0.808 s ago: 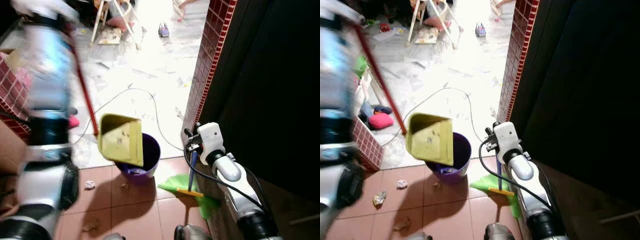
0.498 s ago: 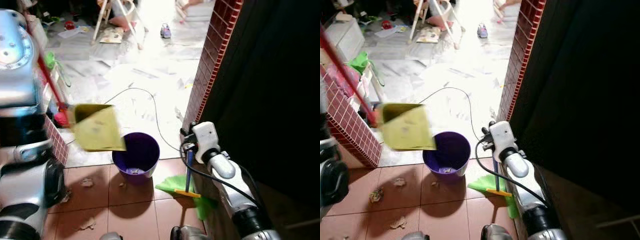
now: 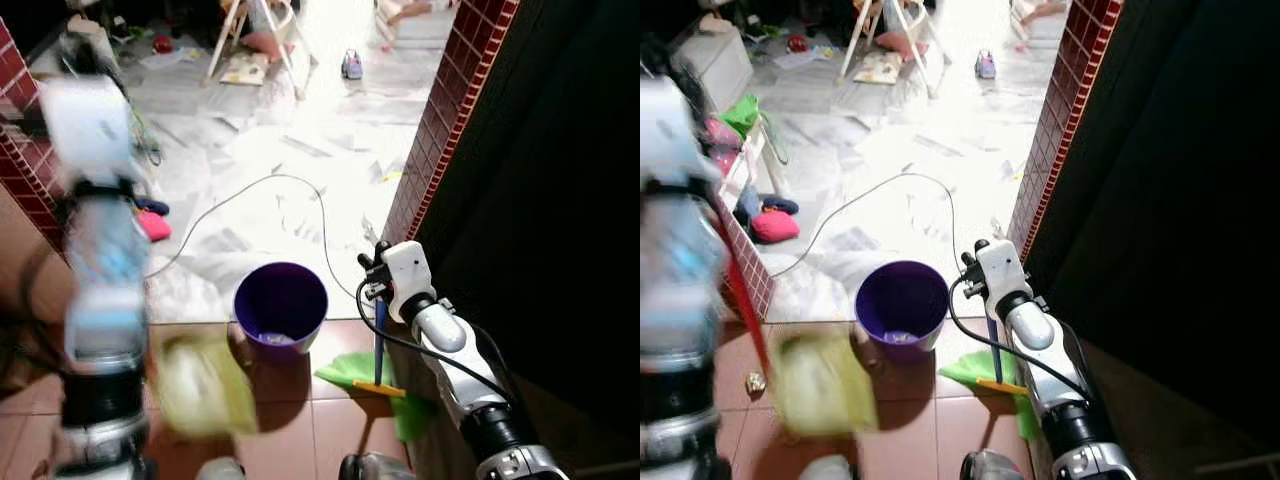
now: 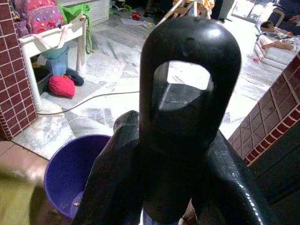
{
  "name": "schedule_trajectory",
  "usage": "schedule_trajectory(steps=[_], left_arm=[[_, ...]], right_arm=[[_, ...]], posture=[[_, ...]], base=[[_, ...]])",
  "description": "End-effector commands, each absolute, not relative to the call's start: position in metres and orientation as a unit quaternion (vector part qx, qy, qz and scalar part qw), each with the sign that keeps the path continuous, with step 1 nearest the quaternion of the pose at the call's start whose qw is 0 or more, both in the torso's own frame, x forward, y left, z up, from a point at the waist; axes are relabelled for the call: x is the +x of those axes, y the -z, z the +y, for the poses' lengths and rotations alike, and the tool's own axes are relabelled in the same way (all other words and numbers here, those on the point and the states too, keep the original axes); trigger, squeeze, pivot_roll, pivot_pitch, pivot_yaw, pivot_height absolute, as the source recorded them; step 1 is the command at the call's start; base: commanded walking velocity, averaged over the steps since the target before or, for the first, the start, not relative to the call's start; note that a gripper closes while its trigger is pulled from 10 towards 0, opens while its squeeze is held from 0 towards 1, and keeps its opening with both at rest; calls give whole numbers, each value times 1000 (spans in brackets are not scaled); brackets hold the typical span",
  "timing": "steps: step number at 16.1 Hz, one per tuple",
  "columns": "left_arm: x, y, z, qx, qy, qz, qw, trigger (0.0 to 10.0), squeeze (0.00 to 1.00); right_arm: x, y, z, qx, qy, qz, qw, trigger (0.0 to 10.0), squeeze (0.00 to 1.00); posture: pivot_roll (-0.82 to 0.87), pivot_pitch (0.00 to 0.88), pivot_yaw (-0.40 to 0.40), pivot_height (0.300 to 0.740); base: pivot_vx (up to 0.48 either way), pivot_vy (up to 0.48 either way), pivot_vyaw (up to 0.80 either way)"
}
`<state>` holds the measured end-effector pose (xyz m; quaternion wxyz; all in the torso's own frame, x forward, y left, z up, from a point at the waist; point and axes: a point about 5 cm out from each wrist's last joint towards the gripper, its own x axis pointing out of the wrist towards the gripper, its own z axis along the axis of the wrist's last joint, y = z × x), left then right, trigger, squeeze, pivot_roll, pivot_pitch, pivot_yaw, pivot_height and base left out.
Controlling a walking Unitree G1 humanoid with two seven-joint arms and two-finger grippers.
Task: Sweep floor
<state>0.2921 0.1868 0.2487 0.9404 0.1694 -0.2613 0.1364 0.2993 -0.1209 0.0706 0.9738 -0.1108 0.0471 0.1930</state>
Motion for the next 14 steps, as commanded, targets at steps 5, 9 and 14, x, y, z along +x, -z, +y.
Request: schedule_trajectory(steps=[5,9,14], left_arm=[[283,-172,185,169,-144,-138,965,10000,0],[280,-142,177,124,-137,-80,979,10000,0],[278,-133,166,107,-115,-67,985,10000,0]], right_arm=[[299,-65,-134,-125,-171,56,976,10000,0],[298,-68,-146,-92,-135,61,985,10000,0],[293,-71,-156,-76,-118,75,987,10000,0]], posture=[[-19,0,-13,740],[-53,0,-6,740],[-66,0,6,740]], base=[[0,0,0],[0,0,0],[0,0,0]])
